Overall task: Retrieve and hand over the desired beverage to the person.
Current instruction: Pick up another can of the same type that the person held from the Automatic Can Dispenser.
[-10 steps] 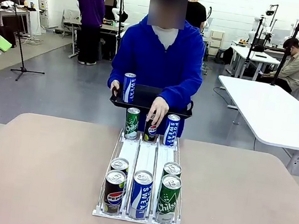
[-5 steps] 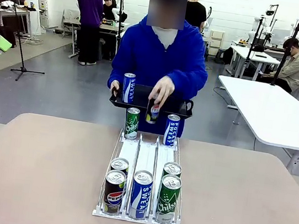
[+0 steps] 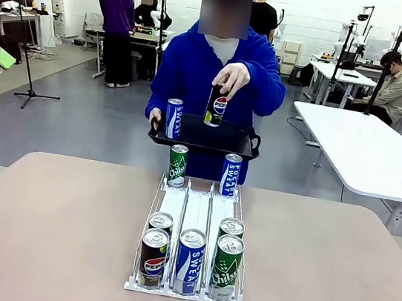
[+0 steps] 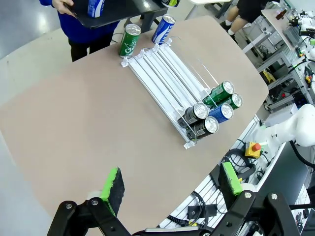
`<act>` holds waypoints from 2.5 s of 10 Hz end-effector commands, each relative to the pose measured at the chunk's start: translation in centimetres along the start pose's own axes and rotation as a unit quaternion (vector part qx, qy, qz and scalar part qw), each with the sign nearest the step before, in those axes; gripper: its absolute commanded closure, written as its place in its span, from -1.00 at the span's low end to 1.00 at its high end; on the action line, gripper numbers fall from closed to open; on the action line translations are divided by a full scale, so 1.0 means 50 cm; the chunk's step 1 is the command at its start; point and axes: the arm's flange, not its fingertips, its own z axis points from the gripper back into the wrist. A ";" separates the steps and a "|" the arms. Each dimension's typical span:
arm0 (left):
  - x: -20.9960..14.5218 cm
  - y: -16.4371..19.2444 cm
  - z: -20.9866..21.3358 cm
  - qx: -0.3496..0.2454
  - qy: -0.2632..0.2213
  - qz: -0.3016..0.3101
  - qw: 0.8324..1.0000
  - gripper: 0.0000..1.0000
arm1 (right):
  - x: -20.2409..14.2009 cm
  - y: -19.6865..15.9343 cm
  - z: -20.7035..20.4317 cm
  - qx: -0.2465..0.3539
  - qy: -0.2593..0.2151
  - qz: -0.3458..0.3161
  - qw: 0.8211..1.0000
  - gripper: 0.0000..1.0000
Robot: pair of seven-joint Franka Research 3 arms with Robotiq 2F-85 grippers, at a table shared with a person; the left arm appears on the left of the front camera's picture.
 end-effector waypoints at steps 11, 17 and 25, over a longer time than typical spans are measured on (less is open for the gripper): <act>0.001 0.000 0.004 -0.001 0.000 -0.002 1.000 -1.00 | 0.000 0.001 -0.003 0.008 -0.002 0.004 1.000 -1.00; 0.001 0.000 0.004 -0.001 0.000 -0.002 1.000 -1.00 | 0.000 0.001 -0.003 0.008 -0.002 0.004 1.000 -1.00; 0.066 -0.128 -0.086 0.051 0.137 -0.044 0.988 -1.00 | 0.000 0.001 -0.003 0.008 -0.002 0.004 1.000 -1.00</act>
